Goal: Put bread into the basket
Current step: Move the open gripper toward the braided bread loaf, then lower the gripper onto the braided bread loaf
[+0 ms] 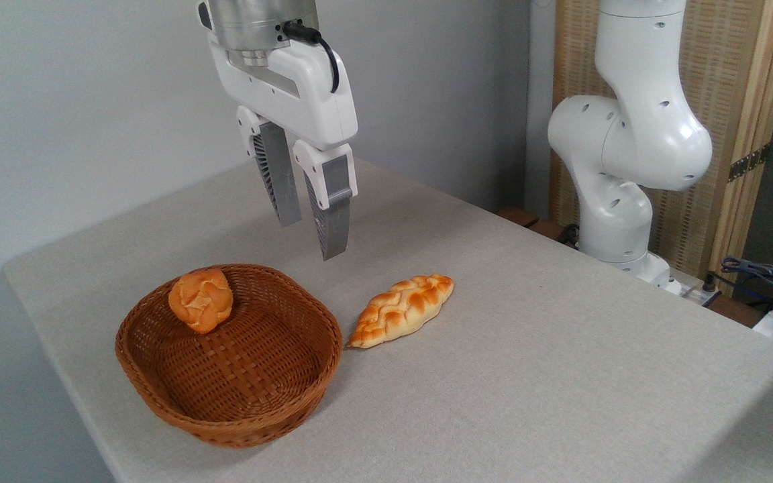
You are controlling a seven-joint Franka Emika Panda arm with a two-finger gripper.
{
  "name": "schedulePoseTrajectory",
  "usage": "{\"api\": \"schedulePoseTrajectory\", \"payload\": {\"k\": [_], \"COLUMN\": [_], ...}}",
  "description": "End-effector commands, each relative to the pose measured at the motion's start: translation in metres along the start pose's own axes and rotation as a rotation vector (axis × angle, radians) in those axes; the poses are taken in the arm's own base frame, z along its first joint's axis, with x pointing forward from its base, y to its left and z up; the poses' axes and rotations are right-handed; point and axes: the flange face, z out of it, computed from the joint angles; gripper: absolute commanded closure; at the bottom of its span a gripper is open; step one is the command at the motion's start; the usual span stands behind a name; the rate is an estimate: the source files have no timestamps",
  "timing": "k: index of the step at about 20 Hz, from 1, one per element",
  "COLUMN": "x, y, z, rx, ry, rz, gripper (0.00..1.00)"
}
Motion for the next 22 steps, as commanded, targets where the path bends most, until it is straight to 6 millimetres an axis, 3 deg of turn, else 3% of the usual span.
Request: {"api": "schedulePoseTrajectory", "payload": {"k": [1,11,13,17,20,22], "x": [-0.009,-0.011,-0.021,-0.047,-0.068,-0.074], "y": [-0.001,0.001,0.011,0.041,0.067,0.088], "z": [-0.004,-0.001,-0.003,0.014,0.031,0.053], "rx": [-0.004,-0.009,-0.008,-0.033,-0.033,-0.024], "ry": [-0.024,-0.030,-0.029,-0.052,-0.048,-0.044], "rz": [-0.012,-0.009,-0.009,-0.003,0.020,0.041], "gripper": [0.00,0.00,0.00,0.00,0.00,0.00]}}
